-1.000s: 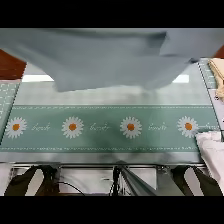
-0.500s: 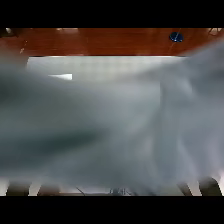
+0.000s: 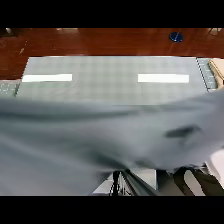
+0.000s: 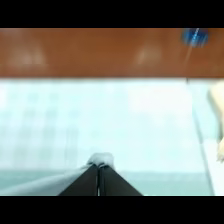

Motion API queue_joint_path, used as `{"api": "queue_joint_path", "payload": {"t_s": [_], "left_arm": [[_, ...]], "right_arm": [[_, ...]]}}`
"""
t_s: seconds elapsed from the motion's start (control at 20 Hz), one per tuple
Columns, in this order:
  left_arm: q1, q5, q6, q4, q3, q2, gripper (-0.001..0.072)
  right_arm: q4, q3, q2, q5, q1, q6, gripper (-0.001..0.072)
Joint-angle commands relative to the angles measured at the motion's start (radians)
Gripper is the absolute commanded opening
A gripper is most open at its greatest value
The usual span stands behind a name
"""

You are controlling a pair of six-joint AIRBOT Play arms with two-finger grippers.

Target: Fold the shirts.

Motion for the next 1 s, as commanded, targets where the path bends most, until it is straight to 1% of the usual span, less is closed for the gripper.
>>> {"api": "queue_joint_path", "payload": {"t_s": [0.0, 0.1, 0.2, 0.35, 0.45, 0.6, 0.7, 0.75, 0.9, 0.95], "left_arm": [[0.018, 0.109, 0.091, -0.022, -0.453, 0.003, 0.0019], [0.018, 0.28, 0.126, -0.05, -0.66, -0.036, 0.0019], [0.003, 0.366, 0.167, -0.085, -0.748, -0.137, 0.0019], [-0.066, 0.455, 0.238, -0.086, -0.737, -0.33, 0.0019], [-0.106, 0.498, 0.275, -0.085, -0.715, -0.443, 0.0019], [-0.143, 0.573, 0.293, -0.085, -0.689, -0.573, 0.0019], [-0.159, 0.655, 0.301, -0.085, -0.685, -0.618, 0.0019], [-0.166, 0.709, 0.301, -0.081, -0.685, -0.63, 0.0019], [-0.196, 0.892, 0.301, -0.077, -0.685, -0.654, 0.0019], [-0.209, 0.947, 0.301, -0.077, -0.685, -0.662, 0.0019]], "right_arm": [[-0.072, -0.37, -0.087, -0.108, 0.028, -0.018, 0.0016], [-0.04, -0.499, -0.202, -0.181, 0.031, -0.011, 0.0016], [-0.023, -0.505, -0.321, -0.252, 0.058, -0.013, 0.0016], [-0.033, -0.504, -0.448, -0.457, 0.118, -0.002, 0.0016], [-0.029, -0.504, -0.515, -0.55, 0.163, -0.009, 0.0016], [-0.028, -0.504, -0.558, -0.773, 0.215, -0.023, 0.0016], [-0.026, -0.504, -0.571, -0.941, 0.228, -0.021, 0.0016], [-0.026, -0.504, -0.58, -1.004, 0.227, -0.003, 0.0016], [-0.056, -0.504, -0.62, -1.098, 0.227, 0.003, 0.0016], [-0.055, -0.504, -0.634, -1.129, 0.227, -0.011, 0.0016]]}}
